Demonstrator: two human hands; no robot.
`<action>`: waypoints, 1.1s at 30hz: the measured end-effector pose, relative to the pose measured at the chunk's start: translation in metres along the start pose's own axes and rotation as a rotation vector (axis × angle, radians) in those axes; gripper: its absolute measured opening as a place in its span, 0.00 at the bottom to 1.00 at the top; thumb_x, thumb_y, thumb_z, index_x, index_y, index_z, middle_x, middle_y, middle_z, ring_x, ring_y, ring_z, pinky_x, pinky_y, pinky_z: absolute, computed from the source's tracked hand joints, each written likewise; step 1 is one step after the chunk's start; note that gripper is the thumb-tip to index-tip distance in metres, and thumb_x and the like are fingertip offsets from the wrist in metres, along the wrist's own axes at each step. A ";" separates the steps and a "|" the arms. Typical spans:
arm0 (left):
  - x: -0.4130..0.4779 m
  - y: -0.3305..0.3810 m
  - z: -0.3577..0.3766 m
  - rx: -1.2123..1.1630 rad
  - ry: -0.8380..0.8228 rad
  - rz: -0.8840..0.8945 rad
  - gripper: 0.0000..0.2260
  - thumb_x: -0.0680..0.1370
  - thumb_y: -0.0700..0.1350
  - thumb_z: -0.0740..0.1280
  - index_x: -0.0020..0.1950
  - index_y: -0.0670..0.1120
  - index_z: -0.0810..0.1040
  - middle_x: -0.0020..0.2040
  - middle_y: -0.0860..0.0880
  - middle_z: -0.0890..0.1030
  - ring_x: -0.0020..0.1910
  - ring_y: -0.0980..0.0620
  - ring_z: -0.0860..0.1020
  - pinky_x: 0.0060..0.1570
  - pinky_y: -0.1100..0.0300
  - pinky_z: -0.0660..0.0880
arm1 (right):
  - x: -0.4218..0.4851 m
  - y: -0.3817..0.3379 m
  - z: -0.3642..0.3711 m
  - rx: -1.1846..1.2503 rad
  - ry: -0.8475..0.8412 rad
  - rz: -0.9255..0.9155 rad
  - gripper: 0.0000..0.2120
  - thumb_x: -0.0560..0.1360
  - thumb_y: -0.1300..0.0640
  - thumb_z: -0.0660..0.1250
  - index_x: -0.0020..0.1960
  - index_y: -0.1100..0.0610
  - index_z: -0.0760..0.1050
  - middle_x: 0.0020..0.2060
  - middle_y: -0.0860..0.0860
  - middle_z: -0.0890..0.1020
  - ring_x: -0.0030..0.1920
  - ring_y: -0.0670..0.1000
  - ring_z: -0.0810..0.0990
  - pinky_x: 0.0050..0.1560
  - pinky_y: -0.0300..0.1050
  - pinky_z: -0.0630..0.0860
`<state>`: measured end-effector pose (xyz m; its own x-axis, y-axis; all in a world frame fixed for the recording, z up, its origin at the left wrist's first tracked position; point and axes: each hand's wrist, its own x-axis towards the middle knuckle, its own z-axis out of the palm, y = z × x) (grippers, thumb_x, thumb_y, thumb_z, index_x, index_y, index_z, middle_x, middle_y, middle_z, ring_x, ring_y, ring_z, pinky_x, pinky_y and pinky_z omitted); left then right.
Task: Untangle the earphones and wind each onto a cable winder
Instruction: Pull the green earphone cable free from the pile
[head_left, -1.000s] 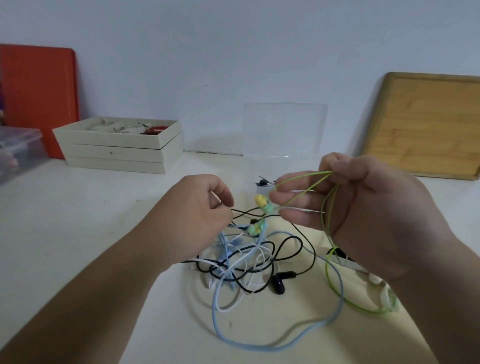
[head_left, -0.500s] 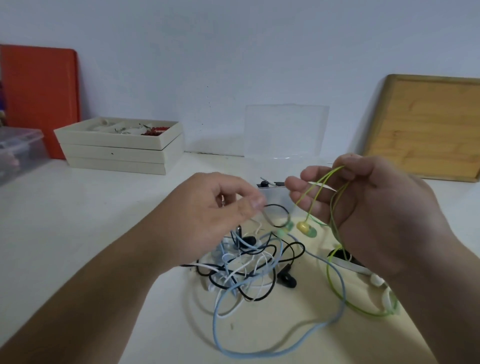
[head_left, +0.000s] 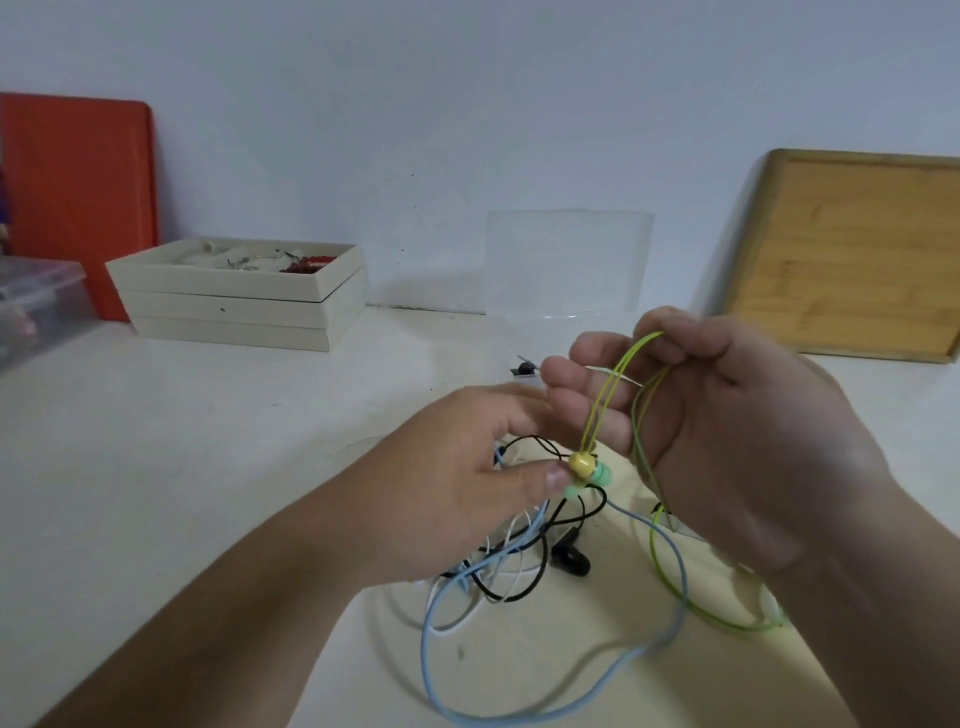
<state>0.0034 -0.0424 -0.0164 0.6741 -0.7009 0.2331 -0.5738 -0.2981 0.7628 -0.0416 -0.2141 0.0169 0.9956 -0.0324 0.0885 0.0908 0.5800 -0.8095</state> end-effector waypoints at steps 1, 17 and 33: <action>0.000 0.000 0.001 -0.010 -0.003 -0.025 0.10 0.80 0.43 0.69 0.58 0.55 0.83 0.55 0.63 0.83 0.57 0.67 0.78 0.56 0.73 0.69 | 0.000 0.000 0.000 -0.002 -0.010 0.000 0.19 0.79 0.61 0.54 0.30 0.59 0.70 0.37 0.63 0.80 0.41 0.65 0.85 0.38 0.53 0.83; -0.001 0.002 -0.004 -0.317 0.106 -0.106 0.02 0.76 0.49 0.64 0.47 0.54 0.76 0.42 0.49 0.85 0.50 0.32 0.79 0.54 0.32 0.73 | 0.014 -0.008 -0.021 -0.057 0.225 -0.122 0.14 0.79 0.61 0.57 0.34 0.57 0.67 0.34 0.58 0.79 0.33 0.58 0.81 0.36 0.47 0.80; -0.005 -0.020 -0.033 0.459 0.517 -0.469 0.14 0.73 0.61 0.71 0.36 0.51 0.79 0.30 0.53 0.77 0.32 0.54 0.75 0.34 0.60 0.66 | 0.007 -0.036 -0.045 -0.859 0.254 -0.076 0.15 0.76 0.61 0.69 0.31 0.57 0.77 0.26 0.53 0.75 0.30 0.53 0.73 0.33 0.45 0.77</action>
<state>0.0270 -0.0122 -0.0131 0.9546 -0.0857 0.2854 -0.2373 -0.7980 0.5539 -0.0370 -0.2719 0.0206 0.9524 -0.2841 0.1109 0.0425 -0.2364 -0.9707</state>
